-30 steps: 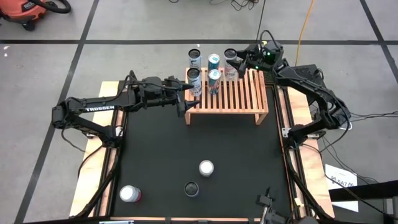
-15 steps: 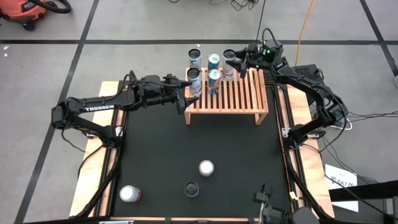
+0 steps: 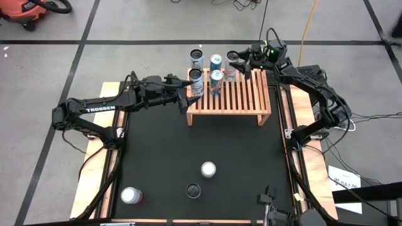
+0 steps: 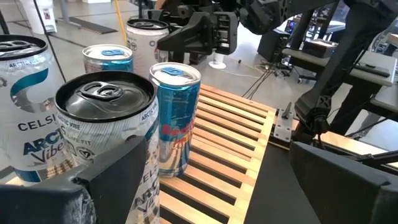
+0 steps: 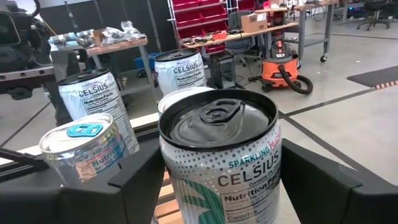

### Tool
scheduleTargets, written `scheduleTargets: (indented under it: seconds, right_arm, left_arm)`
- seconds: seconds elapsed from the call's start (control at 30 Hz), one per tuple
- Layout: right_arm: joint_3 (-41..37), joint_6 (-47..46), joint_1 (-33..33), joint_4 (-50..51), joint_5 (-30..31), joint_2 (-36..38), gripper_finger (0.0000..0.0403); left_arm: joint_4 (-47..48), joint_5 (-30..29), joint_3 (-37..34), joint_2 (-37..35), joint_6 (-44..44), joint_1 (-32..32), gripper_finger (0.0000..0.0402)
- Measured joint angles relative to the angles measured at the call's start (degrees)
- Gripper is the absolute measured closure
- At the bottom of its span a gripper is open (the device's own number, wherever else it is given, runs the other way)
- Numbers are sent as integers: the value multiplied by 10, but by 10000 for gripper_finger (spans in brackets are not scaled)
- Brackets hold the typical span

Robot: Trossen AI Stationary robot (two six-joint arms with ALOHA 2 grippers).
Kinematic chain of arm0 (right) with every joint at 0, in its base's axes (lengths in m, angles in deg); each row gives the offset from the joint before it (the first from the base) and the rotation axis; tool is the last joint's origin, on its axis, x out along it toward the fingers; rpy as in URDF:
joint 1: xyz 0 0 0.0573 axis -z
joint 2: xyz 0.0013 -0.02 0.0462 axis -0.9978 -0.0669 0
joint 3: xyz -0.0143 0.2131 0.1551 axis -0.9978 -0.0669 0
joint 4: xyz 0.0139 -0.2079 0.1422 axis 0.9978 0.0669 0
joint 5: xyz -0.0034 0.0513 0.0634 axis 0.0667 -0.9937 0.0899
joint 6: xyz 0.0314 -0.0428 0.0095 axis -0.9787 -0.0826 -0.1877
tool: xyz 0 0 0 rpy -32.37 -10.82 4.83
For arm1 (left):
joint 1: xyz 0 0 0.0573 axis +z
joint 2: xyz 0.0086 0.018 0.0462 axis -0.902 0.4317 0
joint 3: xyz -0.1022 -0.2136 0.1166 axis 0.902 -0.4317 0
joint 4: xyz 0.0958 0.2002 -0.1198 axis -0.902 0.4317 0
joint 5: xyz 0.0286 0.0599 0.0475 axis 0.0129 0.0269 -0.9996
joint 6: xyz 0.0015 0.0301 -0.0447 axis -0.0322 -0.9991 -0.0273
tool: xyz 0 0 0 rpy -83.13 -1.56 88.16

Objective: Place canned beverage on shelf
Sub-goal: Put the pink soda can on the shelf

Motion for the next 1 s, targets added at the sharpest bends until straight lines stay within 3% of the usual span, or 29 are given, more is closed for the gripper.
scheduleTargets:
  seconds: [0.4, 1.0]
  right_arm:
    - [1, 2, 14, 16, 0, 31, 121]
    - [1, 11, 12, 20, -15, 10, 121]
  left_arm:
    - [-2, -9, 0, -7, -4, 7, 6]
    - [0, -16, 0, -15, 1, 7, 6]
